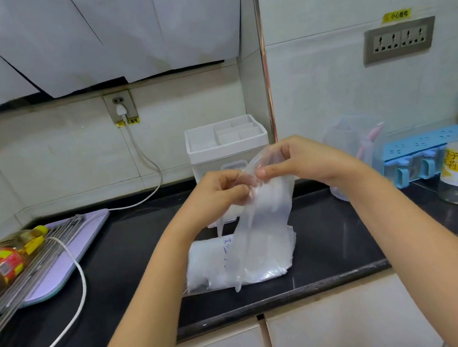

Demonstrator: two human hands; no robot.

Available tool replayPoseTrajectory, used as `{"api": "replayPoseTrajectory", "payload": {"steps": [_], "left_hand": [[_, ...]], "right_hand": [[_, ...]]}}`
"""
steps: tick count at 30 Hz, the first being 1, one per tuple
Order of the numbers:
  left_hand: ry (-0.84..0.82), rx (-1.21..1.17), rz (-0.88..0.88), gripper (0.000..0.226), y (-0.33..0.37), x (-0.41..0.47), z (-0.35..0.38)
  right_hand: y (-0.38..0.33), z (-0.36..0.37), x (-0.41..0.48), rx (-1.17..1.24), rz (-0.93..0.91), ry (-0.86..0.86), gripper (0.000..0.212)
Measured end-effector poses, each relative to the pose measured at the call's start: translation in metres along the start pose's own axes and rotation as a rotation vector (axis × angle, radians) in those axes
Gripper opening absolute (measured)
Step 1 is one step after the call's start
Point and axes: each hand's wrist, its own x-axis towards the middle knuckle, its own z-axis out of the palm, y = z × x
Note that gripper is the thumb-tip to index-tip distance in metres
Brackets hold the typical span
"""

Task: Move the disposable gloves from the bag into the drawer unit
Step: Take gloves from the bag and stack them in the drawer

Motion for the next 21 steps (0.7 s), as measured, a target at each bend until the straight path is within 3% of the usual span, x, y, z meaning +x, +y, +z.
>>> {"api": "replayPoseTrajectory", "payload": {"steps": [4,11,15,21], "left_hand": [[0.019,-0.027,-0.105,0.008,-0.019,0.008,-0.023],[0.159,-0.102,-0.250,0.016,-0.051,0.049,-0.048],[0.372,0.131,-0.196,0.035,-0.053,0.091,-0.054],[0.585,0.546,-0.083,0.013,-0.064,0.134,-0.048]], "right_hand": [[0.010,0.004,0.018,0.089,0.002,0.136,0.022],[0.034,0.003,0.055,0.092,0.121,0.363,0.042],[0.046,0.008,0.078,0.064,0.175,0.452,0.039],[0.079,0.022,0.109,-0.035,0.270,0.549,0.036]]}}
